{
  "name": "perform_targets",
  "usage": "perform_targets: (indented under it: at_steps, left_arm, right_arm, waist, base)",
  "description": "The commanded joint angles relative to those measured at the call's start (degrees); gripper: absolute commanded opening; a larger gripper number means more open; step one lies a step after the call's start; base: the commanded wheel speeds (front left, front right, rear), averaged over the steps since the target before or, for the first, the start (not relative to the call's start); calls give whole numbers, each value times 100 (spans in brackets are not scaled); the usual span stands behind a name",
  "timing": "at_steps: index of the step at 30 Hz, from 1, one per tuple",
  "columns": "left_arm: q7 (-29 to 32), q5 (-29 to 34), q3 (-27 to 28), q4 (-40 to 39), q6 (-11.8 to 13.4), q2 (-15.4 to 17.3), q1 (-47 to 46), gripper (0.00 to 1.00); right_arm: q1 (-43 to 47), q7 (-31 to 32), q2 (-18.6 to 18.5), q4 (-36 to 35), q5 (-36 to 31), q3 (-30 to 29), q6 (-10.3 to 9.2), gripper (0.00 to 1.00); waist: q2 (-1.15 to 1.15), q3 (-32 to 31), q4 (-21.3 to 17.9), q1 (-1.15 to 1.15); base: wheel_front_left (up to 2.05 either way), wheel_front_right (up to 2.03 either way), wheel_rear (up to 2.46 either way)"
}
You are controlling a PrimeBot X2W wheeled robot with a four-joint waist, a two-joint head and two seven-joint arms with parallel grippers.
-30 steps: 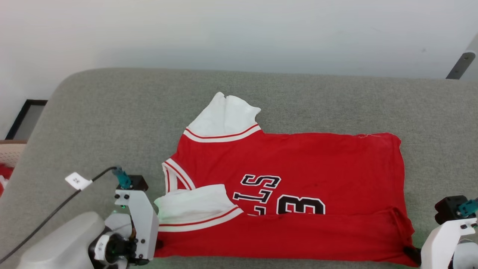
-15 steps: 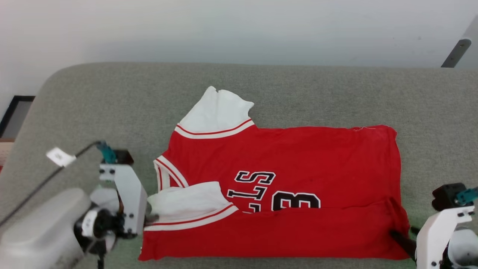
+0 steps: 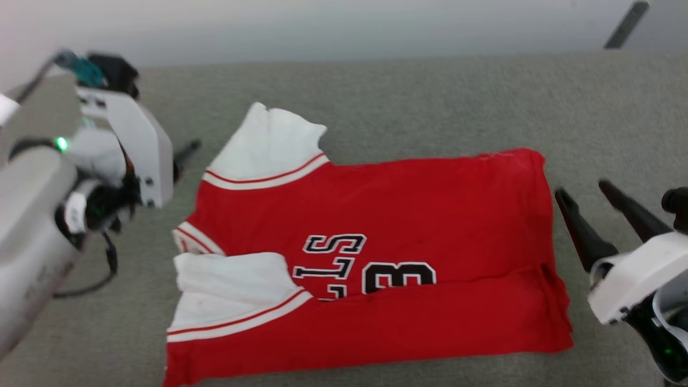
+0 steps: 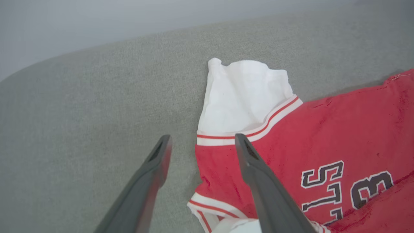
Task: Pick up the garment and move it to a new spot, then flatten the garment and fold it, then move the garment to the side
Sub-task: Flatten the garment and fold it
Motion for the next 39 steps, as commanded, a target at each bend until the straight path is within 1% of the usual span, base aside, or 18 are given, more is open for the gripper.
perform_targets:
  at_steps: [1, 5, 6, 9, 13, 17, 21, 26, 31, 32, 33, 36, 38, 39]
  left_arm:
    - [-263, 121, 103, 237, -155, -62, -232, 100]
    - [-652, 278, 190, 718, -470, -188, -580, 100]
    - [-652, 278, 190, 718, -470, -188, -580, 100]
    - [-718, 332, 232, 1084, -656, -234, -832, 100]
    - [-593, 362, 214, 1507, -871, -292, -1144, 100]
    - [-285, 316, 175, 1831, -1007, -366, -1407, 100]
    - [149, 293, 83, 2132, -1011, -375, -1579, 100]
    - [653, 352, -76, 2534, -858, -393, -1691, 100]
    - [1131, 44, -23, 2848, -736, -596, -1591, 100]
    - [1249, 12, -50, 2879, -729, -641, -1555, 64]
    - [1351, -6, -75, 2887, -751, -671, -1533, 0]
    - [1422, 8, -104, 2901, -750, -711, -1560, 0]
    - [1309, 31, -81, 2893, -770, -708, -1600, 0]
    - [1290, 17, -72, 2899, -768, -753, -1612, 0]
  right_arm:
    - [-161, -489, 99, -97, -131, 145, -4, 100]
    - [-325, -1377, 144, -196, -389, 422, -4, 100]
    - [-325, -1377, 144, -196, -389, 422, -4, 100]
    - [-409, -1898, 184, -242, -503, 575, -4, 100]
    - [-474, -2376, 259, -283, -578, 705, -4, 100]
    - [-441, -2569, 320, -250, -616, 723, -5, 100]
    - [-427, -2648, 409, -166, -577, 742, -5, 100]
    - [-458, -2609, 462, -69, -517, 789, -4, 100]
    - [-454, -2382, 446, -48, -450, 809, -4, 100]
    - [-458, -2300, 423, -63, -431, 831, -4, 100]
    - [-466, -2196, 410, -75, -364, 853, -4, 100]
    - [-611, -1766, 318, -116, -270, 902, -4, 100]
    - [-769, -1435, 290, -87, -224, 876, -5, 100]
    - [-887, -1276, 211, -71, -215, 949, -4, 100]
  waist:
    - [0, 459, -446, 0]
    - [0, 756, -704, 0]
    - [0, 756, -704, 0]
    - [0, 978, -884, 0]
    - [0, 1223, -1095, 0]
    - [0, 1424, -1240, 0]
    - [0, 1570, -1341, 0]
    - [0, 1687, -1414, 0]
    - [0, 1734, -1436, 0]
    - [0, 1739, -1435, 0]
    - [0, 1744, -1428, 0]
    - [0, 1751, -1412, 0]
    - [0, 1750, -1392, 0]
    - [0, 1749, -1369, 0]
  base:
    - [0, 0, 0]
    - [0, 0, 0]
    - [0, 0, 0]
    - [0, 0, 0]
    - [0, 0, 0]
    - [0, 0, 0]
    - [0, 0, 0]
    - [0, 0, 0]
    - [0, 0, 0]
    - [0, 0, 0]
    - [0, 0, 0]
    - [0, 0, 0]
    - [0, 0, 0]
    - [0, 0, 0]
